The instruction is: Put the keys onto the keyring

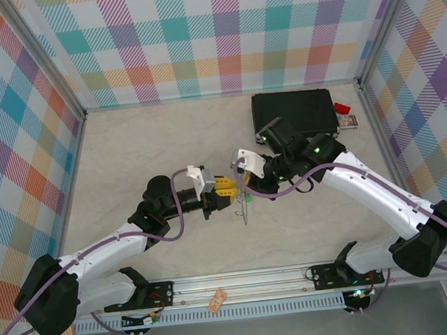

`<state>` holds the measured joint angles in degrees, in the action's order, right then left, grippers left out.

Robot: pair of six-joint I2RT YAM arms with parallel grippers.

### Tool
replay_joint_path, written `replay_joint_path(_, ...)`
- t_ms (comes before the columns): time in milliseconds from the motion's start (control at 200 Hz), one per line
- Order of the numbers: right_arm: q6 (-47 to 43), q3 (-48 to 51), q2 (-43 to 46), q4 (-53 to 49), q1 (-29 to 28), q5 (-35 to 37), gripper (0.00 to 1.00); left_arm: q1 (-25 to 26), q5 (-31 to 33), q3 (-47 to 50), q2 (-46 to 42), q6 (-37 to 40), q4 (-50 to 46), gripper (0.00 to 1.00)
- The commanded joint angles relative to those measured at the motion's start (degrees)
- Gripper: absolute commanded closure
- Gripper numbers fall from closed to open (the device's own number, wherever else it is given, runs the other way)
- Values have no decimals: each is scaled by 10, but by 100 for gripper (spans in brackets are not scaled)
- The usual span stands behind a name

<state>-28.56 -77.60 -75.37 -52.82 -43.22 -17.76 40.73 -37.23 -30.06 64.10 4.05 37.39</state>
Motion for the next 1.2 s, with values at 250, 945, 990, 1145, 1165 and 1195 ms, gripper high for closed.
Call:
replay_joint_path(250, -15, -22, -10, -6, -13, -14, 100, -3, -25, -21, 15, 14, -4, 77)
replay_joint_path(945, -14, -19, -10, 0, -18, -10, 100, -3, -63, -37, 38, 14, -21, 100)
replay_joint_path(990, -14, -17, -9, 1, -18, -10, 100, -3, -59, -35, 37, 13, -17, 100)
replay_joint_path(1145, -13, -12, -4, 6, -18, -5, 100, -3, -51, -27, 30, 11, -5, 100)
replay_joint_path(1165, -13, -11, -4, 7, -18, -4, 100, -3, -50, -26, 29, 11, -4, 100)
replay_joint_path(1195, -12, -9, -2, 8, -18, -3, 100, -3, -47, -25, 28, 10, -1, 100)
